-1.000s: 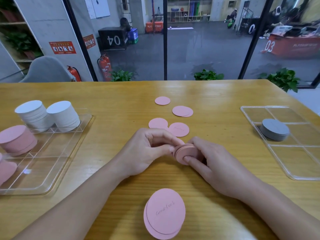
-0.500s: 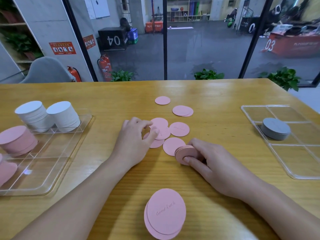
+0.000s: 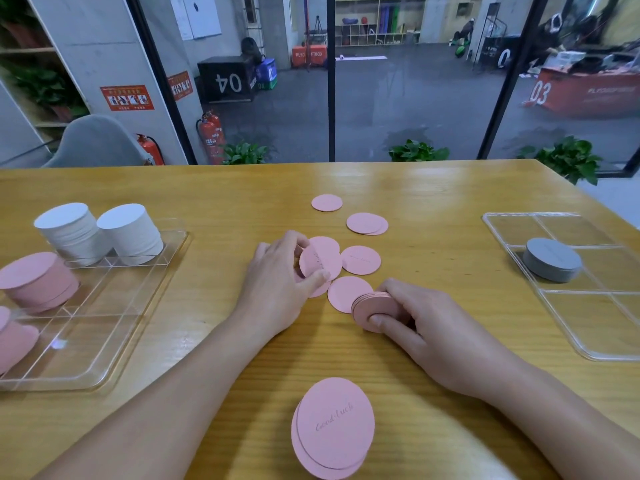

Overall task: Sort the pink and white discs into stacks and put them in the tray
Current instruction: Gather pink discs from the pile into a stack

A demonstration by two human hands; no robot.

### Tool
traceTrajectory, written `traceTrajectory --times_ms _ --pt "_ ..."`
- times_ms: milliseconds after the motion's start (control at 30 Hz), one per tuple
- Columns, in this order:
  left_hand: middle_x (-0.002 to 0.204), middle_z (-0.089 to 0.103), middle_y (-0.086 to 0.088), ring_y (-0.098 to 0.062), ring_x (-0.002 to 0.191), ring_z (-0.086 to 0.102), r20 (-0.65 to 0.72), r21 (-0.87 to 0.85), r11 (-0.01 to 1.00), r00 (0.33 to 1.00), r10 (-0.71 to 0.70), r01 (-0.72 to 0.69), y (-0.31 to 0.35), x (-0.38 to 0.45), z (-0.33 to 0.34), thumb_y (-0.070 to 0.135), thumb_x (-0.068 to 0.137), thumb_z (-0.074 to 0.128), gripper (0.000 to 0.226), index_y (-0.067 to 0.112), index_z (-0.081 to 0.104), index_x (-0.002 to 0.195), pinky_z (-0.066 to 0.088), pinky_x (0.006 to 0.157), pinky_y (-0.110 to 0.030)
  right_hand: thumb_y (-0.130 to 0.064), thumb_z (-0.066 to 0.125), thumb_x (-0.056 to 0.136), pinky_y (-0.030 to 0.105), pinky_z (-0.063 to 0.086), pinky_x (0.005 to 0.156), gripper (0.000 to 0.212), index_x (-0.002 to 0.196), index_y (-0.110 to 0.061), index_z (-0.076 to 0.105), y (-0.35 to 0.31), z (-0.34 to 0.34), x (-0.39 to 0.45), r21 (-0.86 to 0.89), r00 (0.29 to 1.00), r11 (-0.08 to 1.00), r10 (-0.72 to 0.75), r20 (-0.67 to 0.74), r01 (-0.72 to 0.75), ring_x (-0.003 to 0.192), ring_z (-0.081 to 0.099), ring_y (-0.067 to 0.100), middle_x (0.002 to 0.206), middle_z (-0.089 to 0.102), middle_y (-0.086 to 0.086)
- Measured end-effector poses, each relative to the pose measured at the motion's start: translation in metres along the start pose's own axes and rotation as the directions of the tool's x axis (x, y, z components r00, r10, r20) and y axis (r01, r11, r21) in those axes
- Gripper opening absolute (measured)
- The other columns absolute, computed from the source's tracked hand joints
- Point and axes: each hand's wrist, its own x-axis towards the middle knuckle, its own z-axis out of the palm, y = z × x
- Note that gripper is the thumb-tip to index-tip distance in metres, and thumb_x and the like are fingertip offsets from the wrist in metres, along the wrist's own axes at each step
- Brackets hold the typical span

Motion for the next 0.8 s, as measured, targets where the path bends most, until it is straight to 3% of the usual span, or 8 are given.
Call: traceTrajectory --times_ms 67,133,233,367,500,667,733,800 --pt "0.111 0.062 0.022 -0.013 0.113 0.051 -0.033 -0.052 0.999 0.999 0.009 -0.010 0.001 -0.001 -0.001 0.042 0.092 0.084 0.042 0.036 0.053 0.120 0.049 0.091 -0.035 -0.038 0.063 0.107 0.025 0.044 0.069 0.011 0.100 -0.034 0.055 0.000 0.000 0.000 -0.007 1.000 1.000 0.001 -0.001 -0.001 0.086 0.058 0.010 0.094 0.062 -0.021" --pt "0.101 0.067 0.016 -0.008 0.101 0.057 -0.076 -0.134 0.991 0.997 0.012 -0.022 0.001 -0.003 -0.004 0.032 0.095 0.082 0.035 0.036 0.053 0.115 0.046 0.081 -0.022 -0.038 0.063 0.106 0.025 0.044 0.069 0.011 0.100 -0.034 0.055 0.001 0.000 0.000 -0.004 1.000 1.000 0.003 -0.001 -0.003 0.086 0.058 0.011 0.094 0.062 -0.021" --pt "0.085 0.074 0.008 -0.012 0.081 0.065 -0.098 -0.286 0.958 0.995 -0.019 -0.010 0.002 -0.010 -0.012 0.023 0.099 0.080 0.021 0.032 0.062 0.105 0.043 0.067 -0.012 -0.037 0.063 0.107 0.027 0.046 0.071 0.011 0.100 -0.033 0.056 0.001 -0.001 -0.001 0.006 1.000 1.000 0.007 0.001 -0.007 0.086 0.058 0.011 0.095 0.062 -0.021" --pt "0.082 0.076 0.003 -0.012 0.068 0.063 -0.049 -0.379 0.925 0.999 0.019 -0.037 0.007 -0.016 -0.022 0.019 0.098 0.082 0.013 0.022 0.069 0.096 0.044 0.065 -0.017 -0.040 0.062 0.107 0.031 0.048 0.073 0.010 0.102 -0.035 0.056 0.002 0.000 -0.001 0.001 1.000 1.000 0.010 0.002 -0.010 0.085 0.058 0.010 0.092 0.062 -0.019" --pt "0.088 0.076 -0.008 -0.017 0.076 0.064 0.116 -0.515 0.853 0.980 0.162 -0.080 0.015 -0.020 -0.024 0.010 0.099 0.080 0.011 0.012 0.070 0.098 0.049 0.070 -0.031 -0.041 0.061 0.108 0.030 0.048 0.072 0.010 0.108 -0.034 0.054 0.004 0.000 0.000 0.031 0.999 0.998 0.046 -0.025 -0.045 0.084 0.059 0.011 0.093 0.063 -0.020" --pt "0.090 0.074 -0.012 -0.033 0.082 0.065 0.171 -0.569 0.815 0.954 0.244 -0.106 0.014 -0.023 -0.023 0.008 0.101 0.078 0.008 0.009 0.071 0.097 0.047 0.072 -0.049 -0.041 0.062 0.108 0.030 0.048 0.072 0.013 0.108 -0.032 0.053 0.004 0.000 0.000 0.048 0.996 0.996 0.078 -0.041 -0.076 0.082 0.059 0.013 0.085 0.063 -0.016" --pt "0.088 0.075 -0.009 -0.033 0.081 0.064 0.190 -0.573 0.812 0.947 0.260 -0.108 0.011 -0.022 -0.023 0.007 0.101 0.078 0.008 0.007 0.071 0.097 0.046 0.073 -0.044 -0.040 0.063 0.107 0.028 0.049 0.072 0.012 0.109 -0.035 0.052 0.002 0.000 -0.001 0.053 0.996 0.996 0.081 -0.043 -0.079 0.083 0.059 0.012 0.087 0.064 -0.016" --pt "0.083 0.073 -0.003 -0.019 0.074 0.061 0.216 -0.572 0.814 0.939 0.269 -0.102 0.011 -0.022 -0.023 0.005 0.101 0.077 0.009 0.008 0.072 0.095 0.047 0.070 -0.032 -0.038 0.065 0.107 0.026 0.049 0.074 0.016 0.115 -0.039 0.050 0.001 0.000 -0.001 0.068 0.996 0.995 0.079 -0.047 -0.076 0.087 0.061 0.011 0.093 0.066 -0.016"
